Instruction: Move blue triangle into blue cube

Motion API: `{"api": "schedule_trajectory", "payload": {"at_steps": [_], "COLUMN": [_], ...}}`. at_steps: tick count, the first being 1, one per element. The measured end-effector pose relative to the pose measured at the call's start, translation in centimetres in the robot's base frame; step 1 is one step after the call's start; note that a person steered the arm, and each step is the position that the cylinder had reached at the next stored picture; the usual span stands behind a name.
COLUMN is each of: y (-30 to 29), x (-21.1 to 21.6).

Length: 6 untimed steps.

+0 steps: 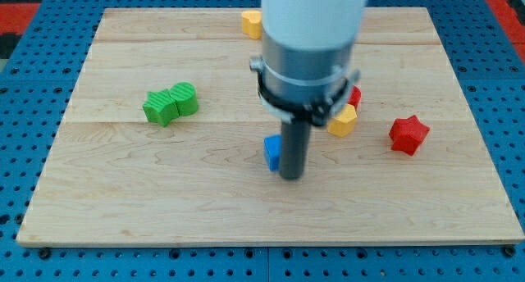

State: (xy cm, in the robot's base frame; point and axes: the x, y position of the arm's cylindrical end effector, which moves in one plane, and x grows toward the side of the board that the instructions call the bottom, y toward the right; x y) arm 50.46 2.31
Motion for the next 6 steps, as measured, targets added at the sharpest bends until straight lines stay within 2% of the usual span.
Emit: {"api": "schedule_trajectory", "payload": {"at_steps": [1,2,3,4,5,6], "y": [-2.5,-2.6,5.1,8.1,5.9,-0.3], "x": [-6.2,-9.5,-15.9,-23.4,-27.6,-27.1]}}
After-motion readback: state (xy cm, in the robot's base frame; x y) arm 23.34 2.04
